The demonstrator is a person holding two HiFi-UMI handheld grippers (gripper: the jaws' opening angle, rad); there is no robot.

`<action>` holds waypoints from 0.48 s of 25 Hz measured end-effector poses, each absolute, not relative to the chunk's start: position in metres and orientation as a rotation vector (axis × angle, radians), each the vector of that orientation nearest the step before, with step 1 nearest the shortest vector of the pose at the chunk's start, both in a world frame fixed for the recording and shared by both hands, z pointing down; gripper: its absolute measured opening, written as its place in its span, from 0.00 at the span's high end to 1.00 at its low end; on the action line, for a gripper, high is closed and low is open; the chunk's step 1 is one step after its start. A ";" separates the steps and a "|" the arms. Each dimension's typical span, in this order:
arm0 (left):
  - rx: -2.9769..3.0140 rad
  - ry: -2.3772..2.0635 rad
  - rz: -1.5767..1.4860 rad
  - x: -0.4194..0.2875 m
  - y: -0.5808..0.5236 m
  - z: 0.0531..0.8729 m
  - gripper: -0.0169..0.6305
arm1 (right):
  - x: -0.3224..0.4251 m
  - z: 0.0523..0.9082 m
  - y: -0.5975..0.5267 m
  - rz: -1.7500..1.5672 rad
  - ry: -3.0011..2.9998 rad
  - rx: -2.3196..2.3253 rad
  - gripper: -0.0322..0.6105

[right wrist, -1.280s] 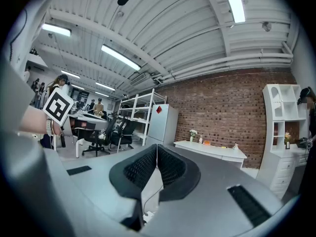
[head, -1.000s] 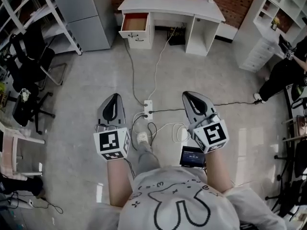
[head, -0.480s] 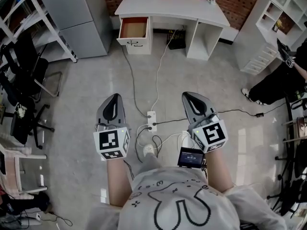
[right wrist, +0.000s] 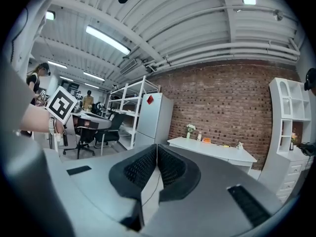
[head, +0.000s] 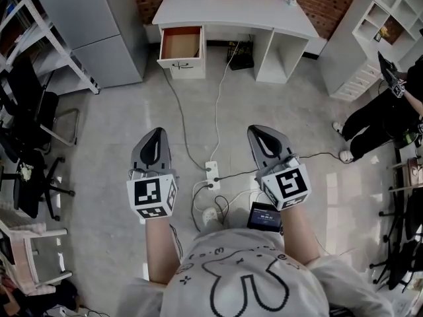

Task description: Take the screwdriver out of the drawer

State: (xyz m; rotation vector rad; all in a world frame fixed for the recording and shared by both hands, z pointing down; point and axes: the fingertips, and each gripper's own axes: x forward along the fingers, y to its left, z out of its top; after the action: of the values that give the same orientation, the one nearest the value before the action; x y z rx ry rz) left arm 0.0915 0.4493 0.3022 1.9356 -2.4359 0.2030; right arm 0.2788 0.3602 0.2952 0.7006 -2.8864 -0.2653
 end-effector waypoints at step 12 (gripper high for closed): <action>1.871 -2.484 0.201 0.073 0.366 0.303 0.95 | 0.255 0.297 0.264 -0.277 -2.905 0.612 0.92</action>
State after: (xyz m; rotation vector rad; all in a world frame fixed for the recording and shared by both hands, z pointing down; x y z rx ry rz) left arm 0.0726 0.3662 0.3026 1.8710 -2.4835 0.2008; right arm 0.2551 0.2641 0.2974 0.6123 -2.9051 -0.2769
